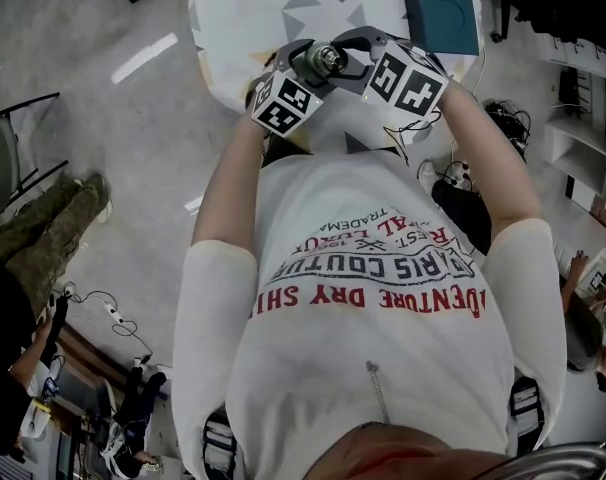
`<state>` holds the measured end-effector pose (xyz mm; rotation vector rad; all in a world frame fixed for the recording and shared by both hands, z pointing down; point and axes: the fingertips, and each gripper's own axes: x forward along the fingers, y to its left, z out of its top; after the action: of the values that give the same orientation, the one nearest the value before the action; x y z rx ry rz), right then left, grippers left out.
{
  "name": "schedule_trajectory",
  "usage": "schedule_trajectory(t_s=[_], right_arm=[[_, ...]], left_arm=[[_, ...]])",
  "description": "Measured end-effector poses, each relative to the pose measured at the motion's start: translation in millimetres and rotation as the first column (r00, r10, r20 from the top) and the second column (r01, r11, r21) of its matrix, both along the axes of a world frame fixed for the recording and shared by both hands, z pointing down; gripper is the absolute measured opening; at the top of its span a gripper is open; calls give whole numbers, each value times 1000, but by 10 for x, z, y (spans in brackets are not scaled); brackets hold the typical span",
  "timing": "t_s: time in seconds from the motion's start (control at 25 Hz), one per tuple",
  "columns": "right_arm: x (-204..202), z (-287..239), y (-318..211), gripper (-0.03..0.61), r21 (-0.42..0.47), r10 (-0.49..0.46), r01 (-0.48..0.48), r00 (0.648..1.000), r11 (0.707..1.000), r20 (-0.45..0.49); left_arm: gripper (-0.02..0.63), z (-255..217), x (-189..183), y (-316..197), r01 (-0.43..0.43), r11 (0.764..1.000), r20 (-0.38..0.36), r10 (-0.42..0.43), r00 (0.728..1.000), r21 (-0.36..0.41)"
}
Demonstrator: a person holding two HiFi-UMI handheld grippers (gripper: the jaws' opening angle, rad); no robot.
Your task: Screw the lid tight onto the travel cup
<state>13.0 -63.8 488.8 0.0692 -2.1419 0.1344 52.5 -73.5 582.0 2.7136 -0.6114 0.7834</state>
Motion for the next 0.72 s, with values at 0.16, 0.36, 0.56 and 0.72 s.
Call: schedule_trajectory(t_s=[0.16,0.36,0.56,0.72], right_arm=[[-5,9,4,238,-24,-15,14,999,1000,-37],[-39,20,-21,238,-64,69,-73,995,995,-69],[-33,22,-62,238,-63,285,-288,957,956,-47],[-11,19,-103,238,-54,479,-480,877,875,-38]], left_arm=[[385,-5,2,5,-10,1000,3,10,1000,-5],[385,1,3,11,-18,1000,21,19,1000,-17],[385,7,0,12,-16,1000,6,16,1000,-10],[385,7,5,3,-14,1000,-5,14,1000,-7]])
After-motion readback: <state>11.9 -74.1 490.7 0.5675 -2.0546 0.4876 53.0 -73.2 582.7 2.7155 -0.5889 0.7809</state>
